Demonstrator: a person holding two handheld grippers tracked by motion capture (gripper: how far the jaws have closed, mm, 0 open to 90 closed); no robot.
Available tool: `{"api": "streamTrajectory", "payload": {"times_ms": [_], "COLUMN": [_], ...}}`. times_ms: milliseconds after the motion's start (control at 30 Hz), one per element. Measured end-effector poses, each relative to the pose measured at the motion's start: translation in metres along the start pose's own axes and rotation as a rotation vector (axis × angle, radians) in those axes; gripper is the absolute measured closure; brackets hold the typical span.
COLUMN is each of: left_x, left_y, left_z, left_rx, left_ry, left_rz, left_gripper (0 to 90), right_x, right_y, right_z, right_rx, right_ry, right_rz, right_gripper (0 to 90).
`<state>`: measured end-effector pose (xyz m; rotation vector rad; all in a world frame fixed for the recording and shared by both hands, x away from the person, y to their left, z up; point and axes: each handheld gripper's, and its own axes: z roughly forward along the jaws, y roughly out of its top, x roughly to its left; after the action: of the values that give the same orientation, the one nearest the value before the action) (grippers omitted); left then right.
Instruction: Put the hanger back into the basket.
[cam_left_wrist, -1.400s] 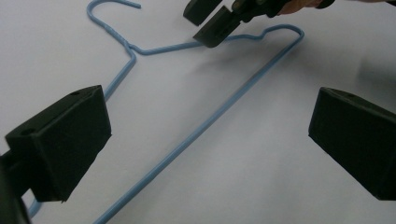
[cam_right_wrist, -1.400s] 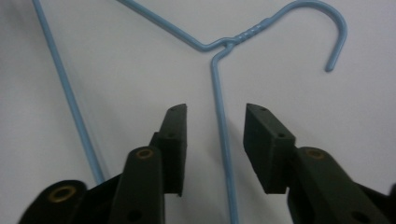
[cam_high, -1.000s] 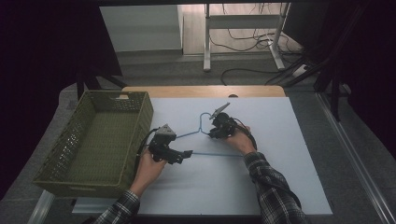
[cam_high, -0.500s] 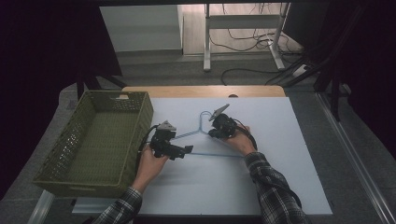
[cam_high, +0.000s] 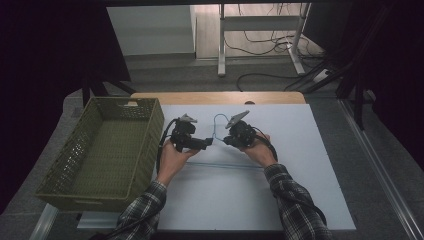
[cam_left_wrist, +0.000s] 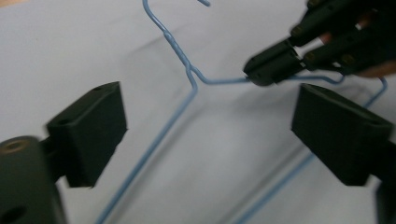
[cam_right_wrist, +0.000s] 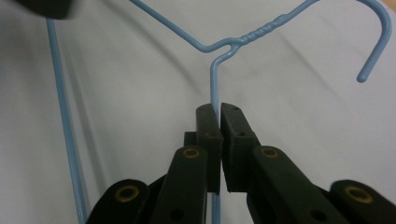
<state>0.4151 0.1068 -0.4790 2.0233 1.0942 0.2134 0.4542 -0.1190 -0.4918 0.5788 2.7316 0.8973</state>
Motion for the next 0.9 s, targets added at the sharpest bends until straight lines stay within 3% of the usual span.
{"api": "streamTrajectory", "payload": {"times_ms": [33, 233, 400, 433, 600, 633, 700, 800, 900], "left_x": [0.003, 0.015, 0.021, 0.024, 0.026, 0.027, 0.027, 0.029, 0.029], "left_y": [0.003, 0.024, 0.029, 0.030, 0.031, 0.030, 0.029, 0.029, 0.028], "left_z": [0.004, 0.037, 0.050, 0.055, 0.061, 0.061, 0.060, 0.058, 0.055], "left_rx": [-0.005, 0.052, 0.084, 0.101, 0.096, 0.084, 0.075, 0.072, 0.043], "left_ry": [-0.010, -0.051, -0.051, -0.068, -0.126, -0.139, -0.147, -0.164, -0.201], "left_rz": [-0.012, -0.043, -0.061, -0.070, -0.108, -0.133, -0.149, -0.167, -0.216], "left_gripper": [16.6, 40.6, 52.8, 54.2, 61.7, 69.4, 76.7, 79.1, 83.2], "right_x": [0.000, 0.002, 0.003, 0.003, 0.004, 0.005, 0.005, 0.005, 0.005], "right_y": [0.000, 0.001, 0.001, 0.001, 0.000, 0.000, 0.000, -0.001, 0.000], "right_z": [0.000, -0.003, -0.003, -0.003, -0.005, -0.006, -0.006, -0.006, -0.009], "right_rx": [-0.001, -0.012, -0.014, -0.018, -0.023, -0.024, -0.021, -0.022, -0.025], "right_ry": [-0.001, -0.010, -0.018, -0.016, -0.017, -0.018, -0.017, -0.017, -0.005], "right_rz": [-0.004, -0.013, -0.023, -0.020, -0.026, -0.029, -0.033, -0.036, 0.002], "right_gripper": [86.8, 86.7, 86.7, 86.7, 86.7, 86.7, 86.7, 86.6, 84.9]}}
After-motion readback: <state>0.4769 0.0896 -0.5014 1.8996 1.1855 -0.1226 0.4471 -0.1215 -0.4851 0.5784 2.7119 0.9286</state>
